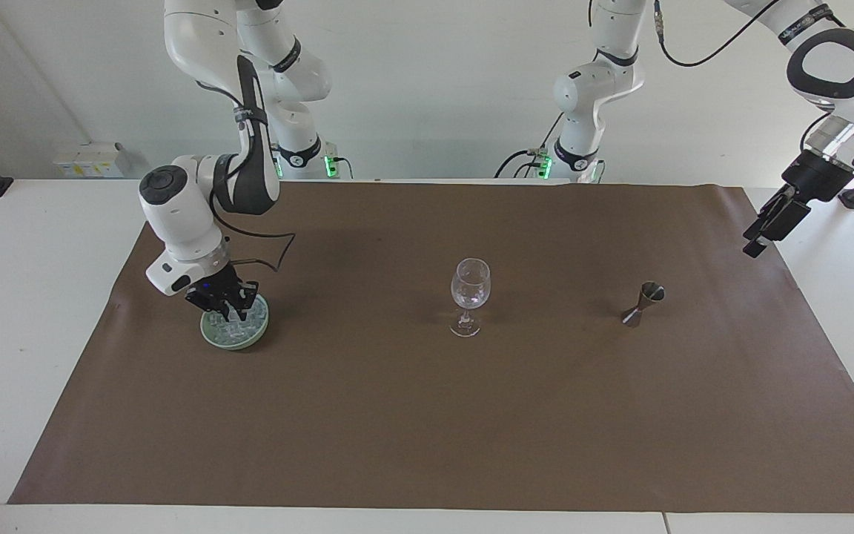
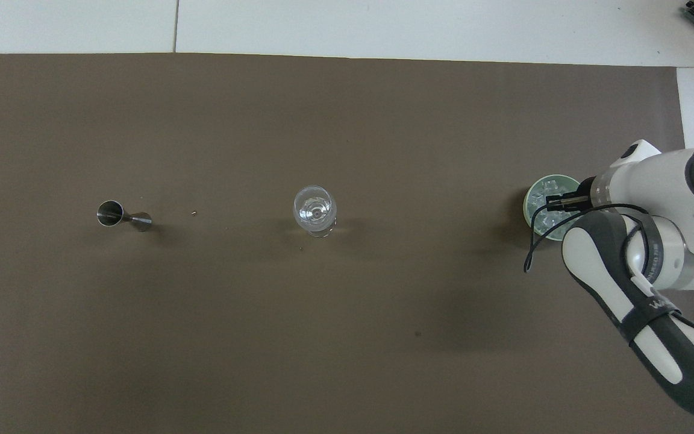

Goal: Pour wine and add ice with both arms
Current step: 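Grasp the green ice cup with the right gripper and lift, then carry the green cup with the right gripper over the glass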

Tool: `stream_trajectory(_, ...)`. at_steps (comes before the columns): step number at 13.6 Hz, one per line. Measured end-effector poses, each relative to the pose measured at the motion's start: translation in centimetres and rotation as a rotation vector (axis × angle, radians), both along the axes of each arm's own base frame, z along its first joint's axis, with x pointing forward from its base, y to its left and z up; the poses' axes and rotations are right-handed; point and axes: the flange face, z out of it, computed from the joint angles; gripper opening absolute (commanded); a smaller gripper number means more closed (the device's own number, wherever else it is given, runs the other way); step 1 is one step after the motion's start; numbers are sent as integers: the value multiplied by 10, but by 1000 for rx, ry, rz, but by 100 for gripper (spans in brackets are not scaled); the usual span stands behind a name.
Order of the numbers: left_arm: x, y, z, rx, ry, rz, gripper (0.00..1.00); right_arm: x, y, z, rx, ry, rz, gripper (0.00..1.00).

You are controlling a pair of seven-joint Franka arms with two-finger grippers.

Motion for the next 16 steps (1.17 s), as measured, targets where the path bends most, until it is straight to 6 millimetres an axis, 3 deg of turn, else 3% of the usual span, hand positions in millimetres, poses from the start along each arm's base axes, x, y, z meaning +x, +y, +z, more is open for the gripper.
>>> stream_trajectory(3,4,-23,15,134,-29,-169,100,3,15,65,-2,-58,26,0)
stream_trajectory(6,9,-56,30,270,-61,-333,100,-2,67,113,4,-115,90,0)
stream_trajectory(9,9,-88,38,345,-65,-497,100,-10,141,137,41,-157,73,0)
stream_trajectory(13,-3,-121,55,406,-31,-675,100,-29,239,154,174,-214,-59,0)
stream_trajectory(16,-23,-131,66,403,19,-743,100,-47,301,161,360,-228,-106,0)
